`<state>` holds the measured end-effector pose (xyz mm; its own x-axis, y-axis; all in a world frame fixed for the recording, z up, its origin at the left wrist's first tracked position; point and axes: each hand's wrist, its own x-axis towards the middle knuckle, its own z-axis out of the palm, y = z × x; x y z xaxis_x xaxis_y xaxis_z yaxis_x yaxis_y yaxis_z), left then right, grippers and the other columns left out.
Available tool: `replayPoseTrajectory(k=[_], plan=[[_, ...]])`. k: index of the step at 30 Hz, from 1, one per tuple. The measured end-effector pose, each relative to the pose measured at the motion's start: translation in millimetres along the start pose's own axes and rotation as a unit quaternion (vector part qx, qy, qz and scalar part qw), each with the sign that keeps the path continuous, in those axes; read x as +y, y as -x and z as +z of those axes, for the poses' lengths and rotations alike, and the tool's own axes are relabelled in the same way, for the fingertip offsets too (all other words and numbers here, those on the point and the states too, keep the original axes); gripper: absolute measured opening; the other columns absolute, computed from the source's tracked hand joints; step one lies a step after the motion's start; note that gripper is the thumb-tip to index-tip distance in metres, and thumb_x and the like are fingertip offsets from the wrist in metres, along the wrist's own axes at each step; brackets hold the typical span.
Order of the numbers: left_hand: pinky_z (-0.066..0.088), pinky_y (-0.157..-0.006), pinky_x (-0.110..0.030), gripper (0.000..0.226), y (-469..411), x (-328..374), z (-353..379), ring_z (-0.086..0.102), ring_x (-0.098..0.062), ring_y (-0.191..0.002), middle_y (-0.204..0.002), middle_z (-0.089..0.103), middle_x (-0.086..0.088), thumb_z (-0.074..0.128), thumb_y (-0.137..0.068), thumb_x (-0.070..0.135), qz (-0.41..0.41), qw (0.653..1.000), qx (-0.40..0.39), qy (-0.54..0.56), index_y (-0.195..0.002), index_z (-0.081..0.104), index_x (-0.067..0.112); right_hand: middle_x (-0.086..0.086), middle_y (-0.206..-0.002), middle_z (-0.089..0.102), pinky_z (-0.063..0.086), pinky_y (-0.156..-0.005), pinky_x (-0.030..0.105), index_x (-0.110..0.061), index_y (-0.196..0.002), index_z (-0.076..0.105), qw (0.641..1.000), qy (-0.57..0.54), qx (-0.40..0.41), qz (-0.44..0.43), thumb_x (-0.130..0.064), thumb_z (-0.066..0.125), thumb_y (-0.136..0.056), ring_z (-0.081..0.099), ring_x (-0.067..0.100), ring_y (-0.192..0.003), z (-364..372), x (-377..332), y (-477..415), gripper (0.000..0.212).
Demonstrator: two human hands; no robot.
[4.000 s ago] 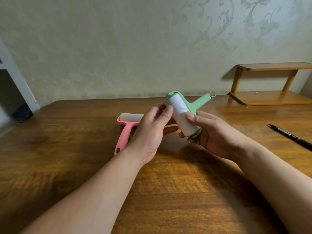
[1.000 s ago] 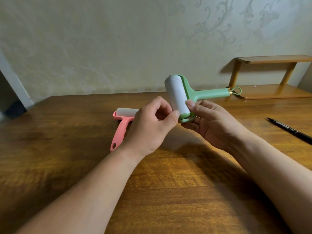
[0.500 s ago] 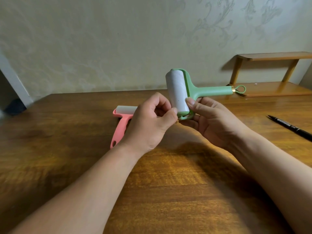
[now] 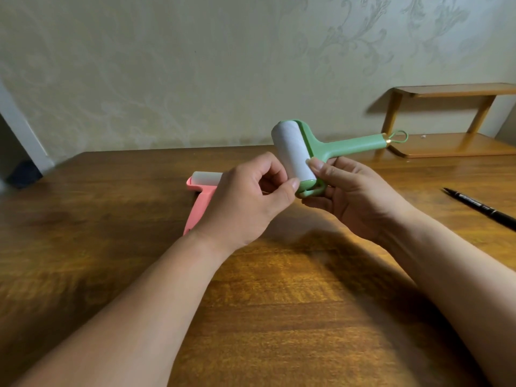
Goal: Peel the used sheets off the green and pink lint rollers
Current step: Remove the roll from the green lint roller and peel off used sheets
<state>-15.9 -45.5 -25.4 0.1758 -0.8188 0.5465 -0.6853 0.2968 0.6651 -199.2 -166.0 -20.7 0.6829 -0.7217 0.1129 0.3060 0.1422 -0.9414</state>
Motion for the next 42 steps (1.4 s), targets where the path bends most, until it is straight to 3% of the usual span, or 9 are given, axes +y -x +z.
replayPoseTrajectory(k=[9, 15, 20, 22, 25, 27, 35, 38, 42], plan=[[0.048, -0.068, -0.012, 0.015, 0.3, -2.3, -0.2, 0.065, -0.007, -0.083, -0.082, 0.07, 0.011, 0.073, -0.106, 0.03, -0.02, 0.999, -0.027, -0.02, -0.093, 0.073, 0.025, 0.012, -0.085, 0.077, 0.065, -0.066, 0.03, -0.009, -0.102, 0.062, 0.998, 0.053, 0.016, 0.004, -0.032, 0.082, -0.082, 0.079, 0.022, -0.075, 5.2, -1.7, 2.9, 0.036], [0.061, -0.081, -0.036, 0.016, -2.0, -4.2, -1.2, 0.073, -0.016, -0.092, -0.088, 0.075, 0.005, 0.07, -0.109, 0.025, -0.028, 0.999, -0.031, -0.003, -0.094, 0.075, 0.021, 0.011, -0.084, 0.078, 0.066, -0.067, 0.03, -0.009, -0.104, 0.061, 0.999, 0.043, 0.014, 0.006, -0.03, 0.08, -0.083, 0.08, 0.021, -0.074, 9.3, -1.8, 4.3, 0.035], [0.053, -0.07, -0.018, 0.019, -2.3, -5.2, 0.1, 0.07, -0.013, -0.085, -0.086, 0.074, 0.007, 0.074, -0.105, 0.039, -0.032, 0.999, -0.036, -0.003, -0.091, 0.072, 0.028, 0.011, -0.082, 0.077, 0.066, -0.069, 0.031, -0.01, -0.099, 0.061, 0.999, 0.043, 0.018, 0.017, -0.03, 0.079, -0.085, 0.077, 0.022, -0.074, 9.0, -1.7, 4.2, 0.03], [0.057, -0.073, -0.025, 0.018, -3.1, -7.6, 0.1, 0.071, -0.014, -0.086, -0.086, 0.075, 0.006, 0.075, -0.105, 0.039, -0.035, 0.999, -0.035, 0.001, -0.091, 0.072, 0.028, 0.011, -0.083, 0.077, 0.066, -0.069, 0.031, -0.009, -0.101, 0.061, 0.999, 0.046, 0.018, 0.016, -0.029, 0.078, -0.087, 0.078, 0.021, -0.075, 8.4, -1.2, 3.7, 0.03], [0.068, -0.088, -0.048, 0.013, -4.3, -10.7, -0.3, 0.078, -0.019, -0.093, -0.09, 0.078, 0.003, 0.076, -0.105, 0.032, -0.052, 0.997, -0.043, 0.045, -0.095, 0.075, 0.024, 0.01, -0.082, 0.078, 0.066, -0.069, 0.03, -0.009, -0.102, 0.061, 0.999, 0.044, 0.018, 0.013, -0.03, 0.079, -0.084, 0.079, 0.021, -0.075, 7.6, -2.2, 3.7, 0.033], [0.069, -0.09, -0.056, 0.012, -5.0, -12.9, -0.4, 0.08, -0.022, -0.094, -0.091, 0.078, 0.002, 0.077, -0.105, 0.029, -0.061, 0.994, -0.044, 0.075, -0.096, 0.076, 0.022, 0.009, -0.082, 0.078, 0.066, -0.068, 0.03, -0.009, -0.103, 0.062, 0.999, 0.042, 0.017, 0.01, -0.03, 0.08, -0.084, 0.079, 0.021, -0.075, 7.7, -2.1, 3.3, 0.034], [0.069, -0.092, -0.058, 0.011, -5.2, -18.3, 2.7, 0.08, -0.023, -0.096, -0.089, 0.076, 0.005, 0.077, -0.099, 0.036, -0.084, 0.988, -0.038, 0.124, -0.091, 0.078, 0.028, 0.009, -0.082, 0.078, 0.066, -0.068, 0.03, -0.007, -0.105, 0.062, 0.999, 0.044, 0.031, -0.004, -0.03, 0.081, -0.084, 0.079, 0.021, -0.074, 10.1, 1.9, 2.2, 0.036], [0.069, -0.091, -0.057, 0.014, -5.5, -18.1, 3.2, 0.079, -0.022, -0.094, -0.088, 0.077, 0.005, 0.077, -0.095, 0.041, -0.081, 0.99, -0.032, 0.112, -0.09, 0.078, 0.029, 0.01, -0.083, 0.076, 0.066, -0.068, 0.031, -0.006, -0.107, 0.062, 0.998, 0.052, 0.046, -0.007, -0.025, 0.08, -0.093, 0.079, 0.022, -0.074, 9.4, 3.9, 0.8, 0.03], [0.069, -0.091, -0.056, 0.012, -4.5, -19.4, 3.2, 0.08, -0.02, -0.092, -0.089, 0.078, 0.004, 0.076, -0.104, 0.027, -0.075, 0.992, -0.031, 0.095, -0.092, 0.078, 0.027, 0.012, -0.084, 0.077, 0.067, -0.071, 0.034, -0.004, -0.11, 0.062, 0.997, 0.062, 0.054, -0.008, -0.023, 0.077, -0.099, 0.08, 0.023, -0.075, 7.7, 5.8, -0.3, 0.027]])
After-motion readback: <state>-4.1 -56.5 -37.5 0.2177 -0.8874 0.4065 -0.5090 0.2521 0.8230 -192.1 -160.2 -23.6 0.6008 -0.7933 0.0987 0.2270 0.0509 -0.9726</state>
